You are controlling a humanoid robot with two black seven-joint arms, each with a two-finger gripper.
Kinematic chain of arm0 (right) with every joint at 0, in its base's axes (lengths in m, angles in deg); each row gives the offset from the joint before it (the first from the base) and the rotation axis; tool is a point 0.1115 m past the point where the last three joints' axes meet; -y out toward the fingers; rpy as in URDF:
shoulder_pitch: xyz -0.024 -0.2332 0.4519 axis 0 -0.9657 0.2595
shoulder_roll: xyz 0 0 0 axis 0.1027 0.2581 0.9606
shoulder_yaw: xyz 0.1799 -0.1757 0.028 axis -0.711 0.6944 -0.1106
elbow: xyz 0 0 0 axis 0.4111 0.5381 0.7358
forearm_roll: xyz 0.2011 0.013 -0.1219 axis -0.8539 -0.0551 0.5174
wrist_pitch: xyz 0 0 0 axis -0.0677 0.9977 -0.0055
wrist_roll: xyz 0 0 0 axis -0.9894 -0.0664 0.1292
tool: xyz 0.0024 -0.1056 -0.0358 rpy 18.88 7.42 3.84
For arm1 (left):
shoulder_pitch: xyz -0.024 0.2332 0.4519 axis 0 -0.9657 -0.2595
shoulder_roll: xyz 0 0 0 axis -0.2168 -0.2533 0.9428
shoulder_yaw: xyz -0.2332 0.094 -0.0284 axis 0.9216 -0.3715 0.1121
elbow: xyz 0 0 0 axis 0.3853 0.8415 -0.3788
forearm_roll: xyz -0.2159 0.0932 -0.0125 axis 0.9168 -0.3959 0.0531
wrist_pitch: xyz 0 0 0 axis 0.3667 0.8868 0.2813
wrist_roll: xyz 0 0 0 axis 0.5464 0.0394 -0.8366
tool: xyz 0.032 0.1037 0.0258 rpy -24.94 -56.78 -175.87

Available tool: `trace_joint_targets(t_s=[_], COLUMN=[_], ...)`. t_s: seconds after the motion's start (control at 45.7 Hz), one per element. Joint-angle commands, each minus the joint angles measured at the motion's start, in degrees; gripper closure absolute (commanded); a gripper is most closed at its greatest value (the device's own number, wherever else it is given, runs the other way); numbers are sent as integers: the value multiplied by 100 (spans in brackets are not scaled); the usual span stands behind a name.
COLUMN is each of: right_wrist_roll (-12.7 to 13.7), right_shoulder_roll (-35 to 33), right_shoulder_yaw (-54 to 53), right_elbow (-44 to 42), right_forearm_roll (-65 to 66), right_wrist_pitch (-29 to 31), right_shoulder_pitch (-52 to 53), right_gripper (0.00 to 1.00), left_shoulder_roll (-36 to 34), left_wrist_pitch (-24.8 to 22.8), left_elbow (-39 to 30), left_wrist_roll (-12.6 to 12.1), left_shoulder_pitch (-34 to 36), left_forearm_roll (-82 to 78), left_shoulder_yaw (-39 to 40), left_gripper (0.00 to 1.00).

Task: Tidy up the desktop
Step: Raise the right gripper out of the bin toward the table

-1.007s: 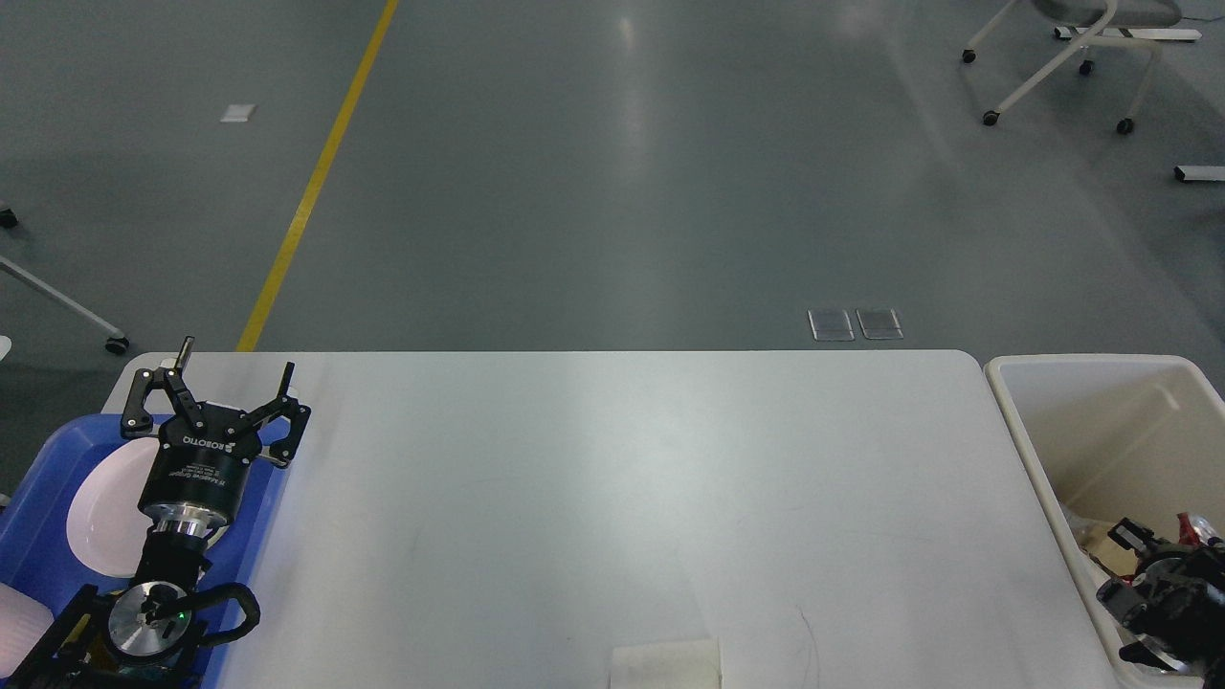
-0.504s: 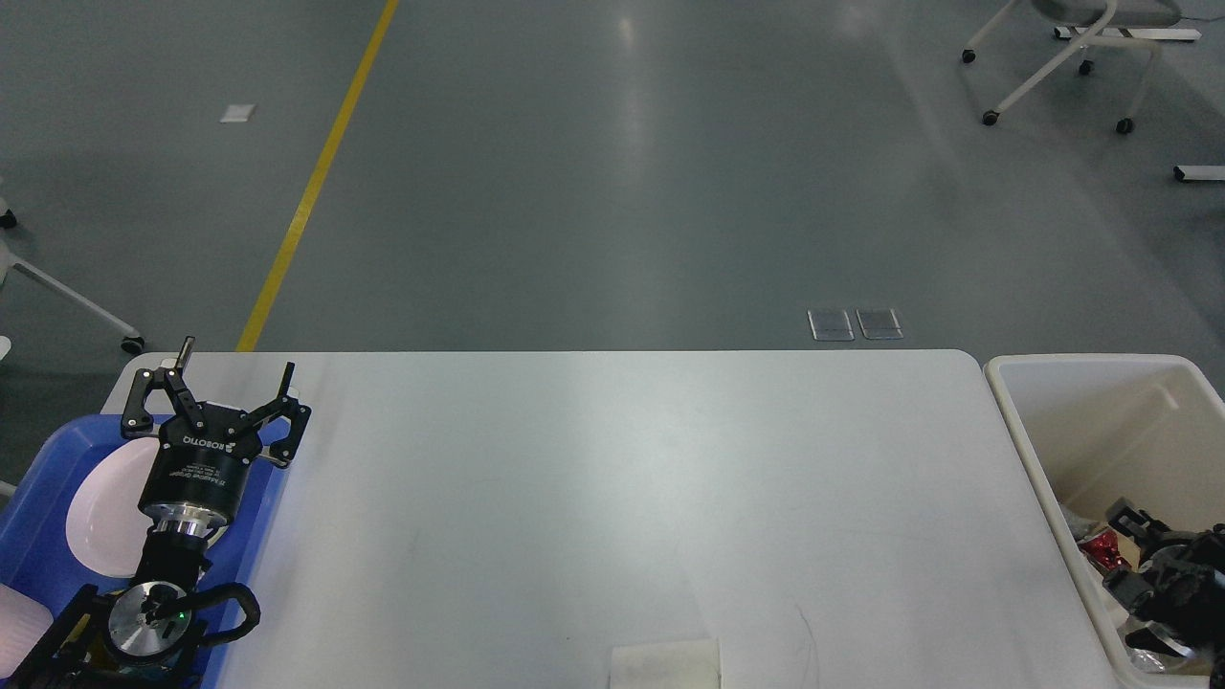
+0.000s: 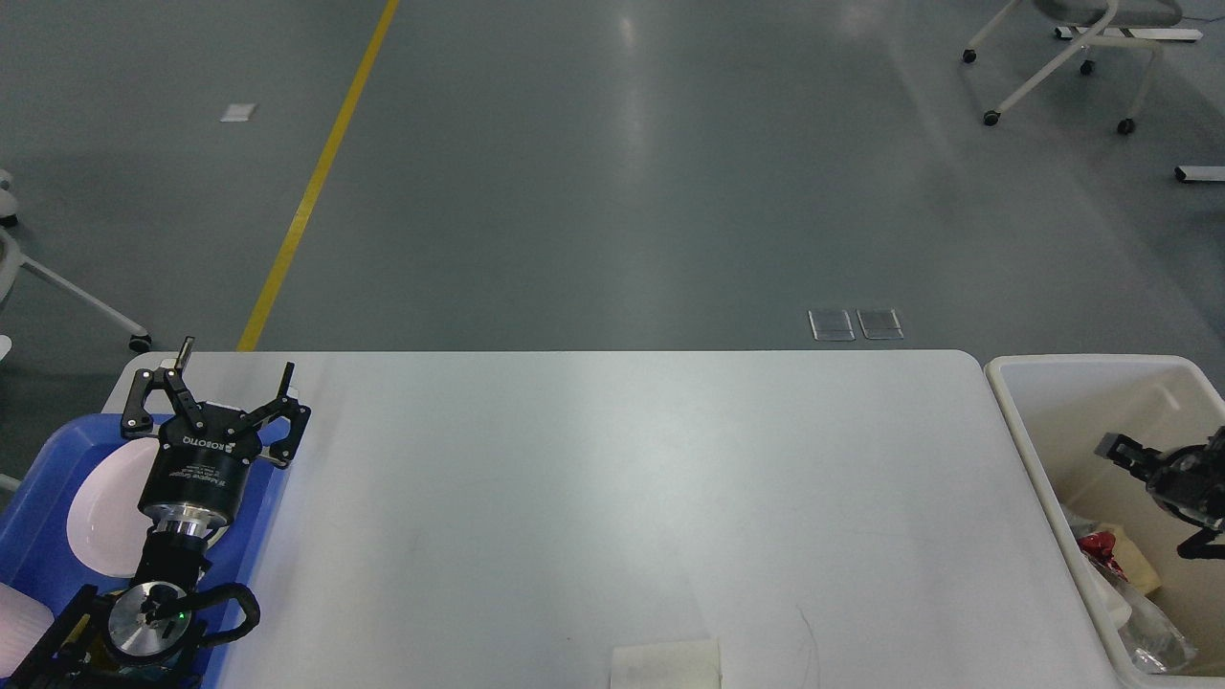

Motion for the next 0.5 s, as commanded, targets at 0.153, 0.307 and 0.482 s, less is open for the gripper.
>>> trace_joint_targets(t_s=[0.153,0.307,0.482], right_wrist_roll=[6,15,15], right_shoulder_roll=[123,352,975], right_shoulder_yaw=[1465,1711,1949], right_elbow=[1056,1767,3138], right_forearm_roll=[118,101,74], right_wrist_pitch=[2589,3688,4646], right_shoulder_pitch=[2677,4092,5753], right_gripper=[0,0,0], left_shoulder_roll=[0,0,0], left_wrist_pitch=[0,0,0], left_elbow=[0,0,0], left_wrist_roll=[-6,-6,-6], left_shoulder_pitch=[0,0,0], left_forearm_roll=[0,0,0], left_shoulder_yaw=[-2,-2,-2], left_gripper=[4,4,4])
